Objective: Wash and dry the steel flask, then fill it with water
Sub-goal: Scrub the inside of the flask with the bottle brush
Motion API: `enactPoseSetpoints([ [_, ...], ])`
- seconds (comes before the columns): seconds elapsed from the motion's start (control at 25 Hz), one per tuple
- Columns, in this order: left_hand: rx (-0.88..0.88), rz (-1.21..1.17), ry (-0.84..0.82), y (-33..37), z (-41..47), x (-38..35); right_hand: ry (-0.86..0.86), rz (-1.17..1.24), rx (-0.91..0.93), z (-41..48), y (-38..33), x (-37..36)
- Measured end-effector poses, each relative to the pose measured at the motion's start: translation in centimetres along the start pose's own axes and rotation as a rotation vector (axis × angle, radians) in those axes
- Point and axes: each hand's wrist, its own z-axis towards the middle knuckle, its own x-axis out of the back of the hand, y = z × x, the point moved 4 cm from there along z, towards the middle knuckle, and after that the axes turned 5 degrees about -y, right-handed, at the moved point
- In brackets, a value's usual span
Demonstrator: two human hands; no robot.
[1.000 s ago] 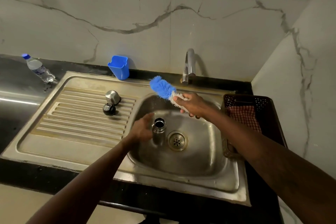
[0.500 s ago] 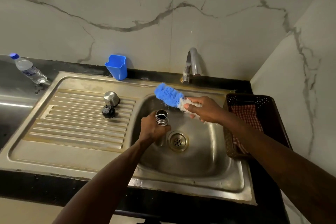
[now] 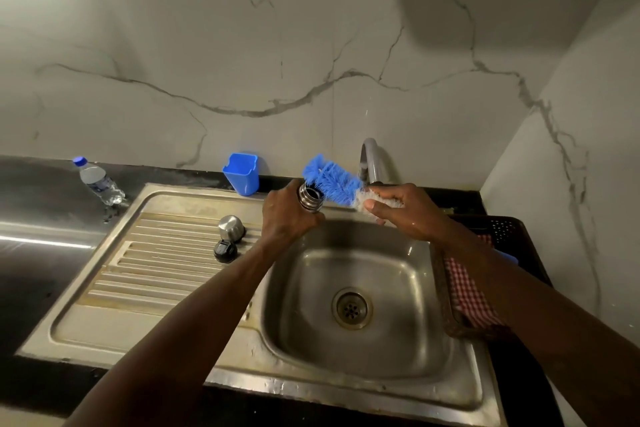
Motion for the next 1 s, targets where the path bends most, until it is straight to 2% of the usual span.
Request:
enactPoseSetpoints([
  [0.16,-0.049,0.177,0.027,0.4,0.8,1.9,0.043,-0.048,0.031,-0.9,-0.7,1.2],
  [0.28,-0.012,0.251,0.043,0.4,0.7,2.6,0.050,-0.093,0.019,-1.2,-0.7,1.9],
  [0.52,-0.085,0.410,0.059,-0.8,-0.1,2.6,-0.080,-0.558,0.033,-0.4,-2.6,1.0],
  [0.64,-0.148,0.418,0.078,-1.6,-0.3,3.6,-0.121,-0.661,0.101,0.0,-3.7,1.0],
  [0.76,-0.234,0.409,-0.002,-2.3,-0.6,4.6,-0.164,-0.713,0.159,0.0,-4.3,0.7],
  [0.88,-0.234,0.445,-0.097,-3.3,-0.7,5.1,-0.129,-0.809,0.218,0.0,-4.9,0.0],
  [1.0,-0.285,0.468,-0.166,-4.0,-1.1,5.1,-0.167,-0.798,0.235,0.4,-4.8,-0.3],
])
